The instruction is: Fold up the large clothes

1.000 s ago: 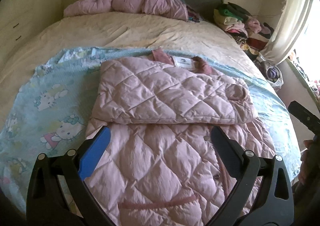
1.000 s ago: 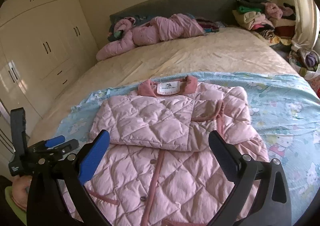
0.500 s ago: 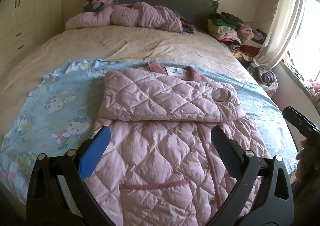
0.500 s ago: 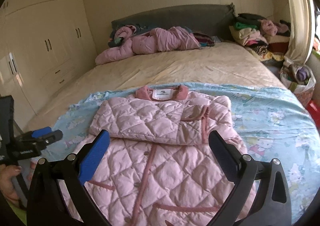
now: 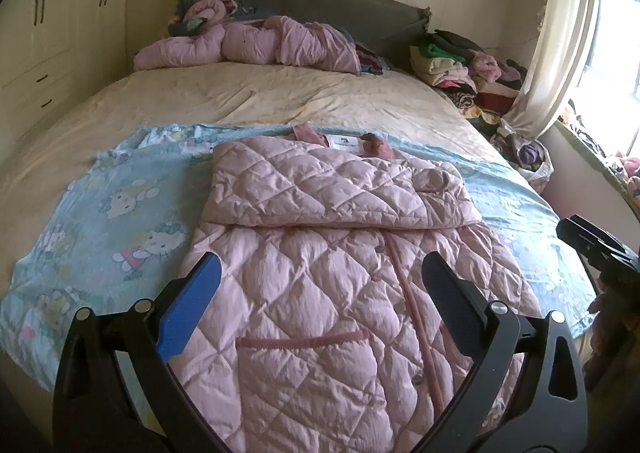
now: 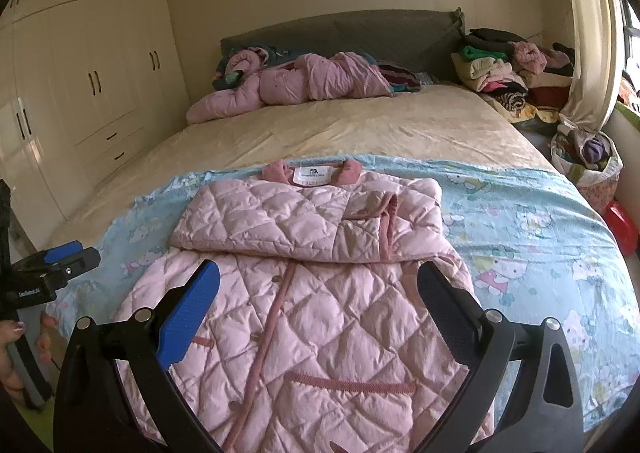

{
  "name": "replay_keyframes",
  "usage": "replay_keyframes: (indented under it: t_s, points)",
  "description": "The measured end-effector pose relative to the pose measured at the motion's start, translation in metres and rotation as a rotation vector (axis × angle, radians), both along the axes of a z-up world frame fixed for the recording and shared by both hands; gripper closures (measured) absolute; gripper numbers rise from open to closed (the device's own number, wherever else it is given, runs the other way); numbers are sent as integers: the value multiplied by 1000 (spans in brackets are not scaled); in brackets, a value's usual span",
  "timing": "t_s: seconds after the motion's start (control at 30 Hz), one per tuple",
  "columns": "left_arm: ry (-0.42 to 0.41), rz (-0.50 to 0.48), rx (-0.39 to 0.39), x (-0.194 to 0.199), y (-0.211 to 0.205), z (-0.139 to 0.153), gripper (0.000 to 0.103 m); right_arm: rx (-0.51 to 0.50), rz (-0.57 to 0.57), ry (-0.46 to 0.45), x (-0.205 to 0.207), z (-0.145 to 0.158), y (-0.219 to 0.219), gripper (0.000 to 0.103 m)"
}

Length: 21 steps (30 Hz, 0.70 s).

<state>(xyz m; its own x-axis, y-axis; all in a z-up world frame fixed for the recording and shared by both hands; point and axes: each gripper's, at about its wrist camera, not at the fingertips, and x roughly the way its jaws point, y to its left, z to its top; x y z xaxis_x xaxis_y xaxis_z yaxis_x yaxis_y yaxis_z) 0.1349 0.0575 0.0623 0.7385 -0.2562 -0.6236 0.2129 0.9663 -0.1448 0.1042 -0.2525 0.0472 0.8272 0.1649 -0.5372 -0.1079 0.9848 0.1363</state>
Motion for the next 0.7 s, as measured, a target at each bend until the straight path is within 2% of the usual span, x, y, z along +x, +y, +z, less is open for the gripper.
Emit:
replay_keyframes:
  t_s: [0.3,0.7]
  points:
    - [-11,10,-2,-22,-1,-11,9,1,1,6,-14,-12,-6,4]
    - [12,25,35,-47,-2,-34,9,-7,0,50,-29,-34,-18,4]
